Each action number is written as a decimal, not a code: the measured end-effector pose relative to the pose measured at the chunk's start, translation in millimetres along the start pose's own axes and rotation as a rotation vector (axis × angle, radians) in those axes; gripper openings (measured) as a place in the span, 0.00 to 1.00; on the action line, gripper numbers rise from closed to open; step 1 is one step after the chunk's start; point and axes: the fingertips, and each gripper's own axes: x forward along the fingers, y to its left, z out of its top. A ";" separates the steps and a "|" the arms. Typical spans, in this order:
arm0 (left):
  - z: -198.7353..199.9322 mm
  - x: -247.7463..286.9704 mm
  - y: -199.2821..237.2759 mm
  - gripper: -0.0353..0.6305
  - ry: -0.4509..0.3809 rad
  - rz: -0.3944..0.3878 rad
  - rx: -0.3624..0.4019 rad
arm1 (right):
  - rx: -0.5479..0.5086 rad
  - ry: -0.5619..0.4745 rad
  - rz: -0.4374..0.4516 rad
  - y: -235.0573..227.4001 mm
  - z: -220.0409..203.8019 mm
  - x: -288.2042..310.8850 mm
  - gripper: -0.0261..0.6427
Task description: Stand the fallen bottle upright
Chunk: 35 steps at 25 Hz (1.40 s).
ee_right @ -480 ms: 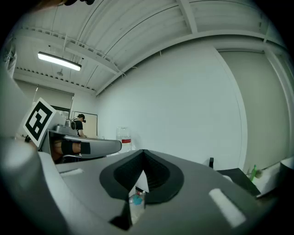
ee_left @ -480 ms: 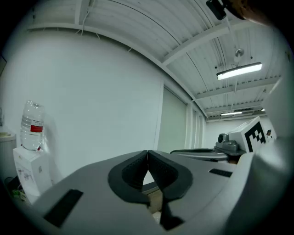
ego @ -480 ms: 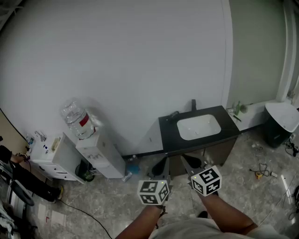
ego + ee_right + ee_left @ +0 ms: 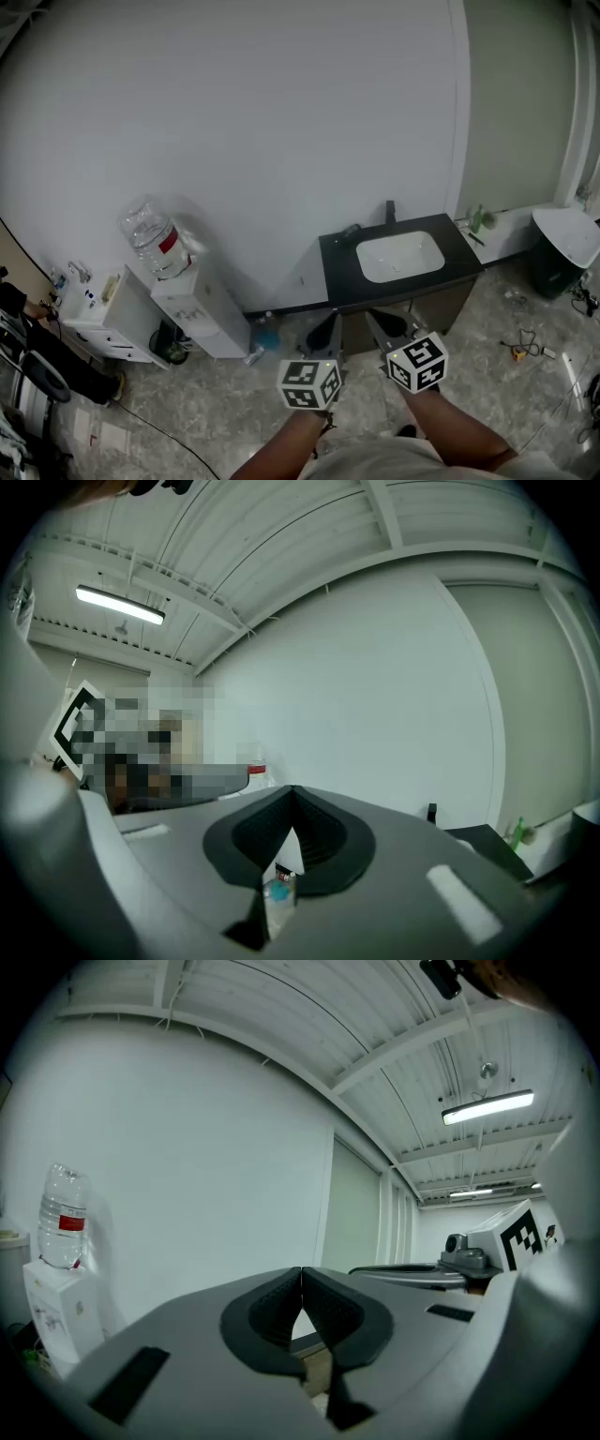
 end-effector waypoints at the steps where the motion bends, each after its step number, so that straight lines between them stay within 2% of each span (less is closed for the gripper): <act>1: -0.9 0.7 1.8 0.06 0.003 0.000 -0.001 | 0.001 -0.004 0.001 -0.3 0.0 1.1 0.04; 9: -14.1 24.9 18.2 0.06 0.033 -0.004 -0.002 | 0.027 -0.007 0.007 -19.9 -14.8 19.6 0.04; 13: -23.7 58.6 36.7 0.06 0.051 0.001 -0.017 | 0.051 0.003 0.001 -53.2 -30.4 46.7 0.04; 18: -37.8 112.4 73.2 0.06 0.076 0.042 -0.016 | 0.066 0.039 0.037 -103.5 -57.0 98.4 0.05; 22: -48.1 181.7 121.1 0.06 0.075 0.095 -0.028 | 0.069 0.066 0.062 -164.8 -76.3 168.7 0.05; 29: -54.0 330.3 211.0 0.06 0.109 0.214 -0.096 | 0.048 0.194 0.189 -293.0 -105.6 325.7 0.09; 32: -51.1 378.0 247.6 0.06 0.113 0.275 -0.123 | 0.024 0.255 0.234 -341.1 -121.3 388.1 0.10; 35: -50.2 407.9 275.4 0.06 0.128 0.320 -0.131 | 0.014 0.302 0.258 -370.5 -139.3 442.5 0.12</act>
